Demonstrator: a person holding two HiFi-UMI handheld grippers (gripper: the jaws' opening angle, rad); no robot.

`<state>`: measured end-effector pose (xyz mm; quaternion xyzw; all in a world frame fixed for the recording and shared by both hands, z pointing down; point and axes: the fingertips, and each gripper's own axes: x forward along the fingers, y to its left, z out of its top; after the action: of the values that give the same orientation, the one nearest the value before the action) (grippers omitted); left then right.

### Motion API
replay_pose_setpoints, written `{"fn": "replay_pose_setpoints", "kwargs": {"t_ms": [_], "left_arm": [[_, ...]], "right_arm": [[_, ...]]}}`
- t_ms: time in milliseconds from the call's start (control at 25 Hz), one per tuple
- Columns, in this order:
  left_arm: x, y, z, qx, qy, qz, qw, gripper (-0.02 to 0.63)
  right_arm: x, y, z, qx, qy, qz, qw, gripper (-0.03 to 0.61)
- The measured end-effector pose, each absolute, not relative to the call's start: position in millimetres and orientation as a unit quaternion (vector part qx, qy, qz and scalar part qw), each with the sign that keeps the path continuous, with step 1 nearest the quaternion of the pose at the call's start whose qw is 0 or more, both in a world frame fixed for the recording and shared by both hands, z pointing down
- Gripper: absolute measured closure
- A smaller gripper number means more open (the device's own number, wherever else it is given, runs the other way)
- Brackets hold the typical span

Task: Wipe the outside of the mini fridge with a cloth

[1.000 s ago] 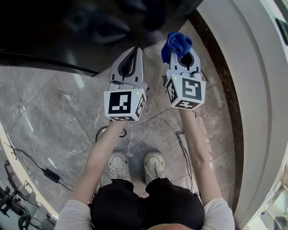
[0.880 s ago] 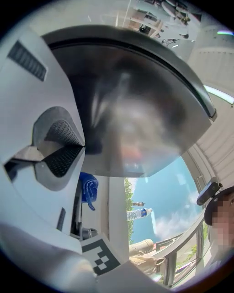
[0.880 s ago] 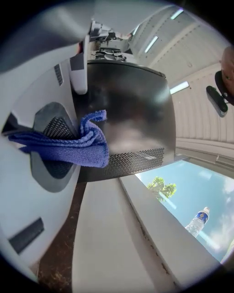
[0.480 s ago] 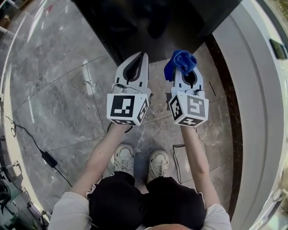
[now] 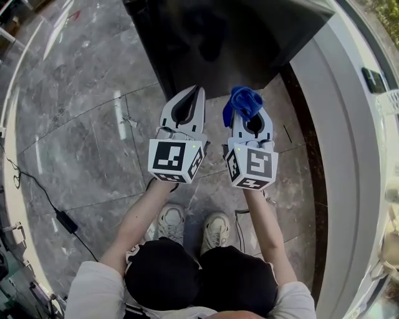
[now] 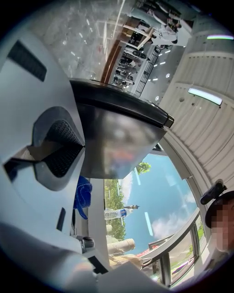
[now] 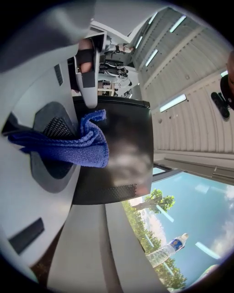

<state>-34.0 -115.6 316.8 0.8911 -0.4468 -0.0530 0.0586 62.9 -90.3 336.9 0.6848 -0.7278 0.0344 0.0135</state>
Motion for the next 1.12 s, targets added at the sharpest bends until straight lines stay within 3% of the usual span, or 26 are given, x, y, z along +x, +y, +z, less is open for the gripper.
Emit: {"fn": "replay_pose_setpoints", "kwargs": {"t_ms": [280,440,600,800,1000,1120], "left_arm": [[-21,-120,248,0.900,-0.425,-0.056,0.078,0.609],[-23,-130,166,0.895,-0.434,-0.027,0.100,0.609],[-37,-136,30,0.880,-0.457,-0.023,0.132,0.609],[-40,-120,-207,0.892,-0.440,-0.038,0.098,0.609],[-58,-115,-400,0.891,-0.445,-0.045,0.078,0.609],[-59,-96,-455,0.891,-0.446,-0.057,0.063,0.609]], "right_arm": [[78,-96,268,0.697,-0.715,0.055,0.013,0.526],[102,-98,178,0.714,-0.693,0.095,0.042,0.526],[96,-102,30,0.721,-0.681,0.108,0.071,0.526],[76,-97,-189,0.709,-0.690,0.109,0.092,0.526],[28,-90,-377,0.698,-0.707,0.084,0.083,0.526],[15,-72,-424,0.679,-0.729,0.078,0.036,0.526]]}}
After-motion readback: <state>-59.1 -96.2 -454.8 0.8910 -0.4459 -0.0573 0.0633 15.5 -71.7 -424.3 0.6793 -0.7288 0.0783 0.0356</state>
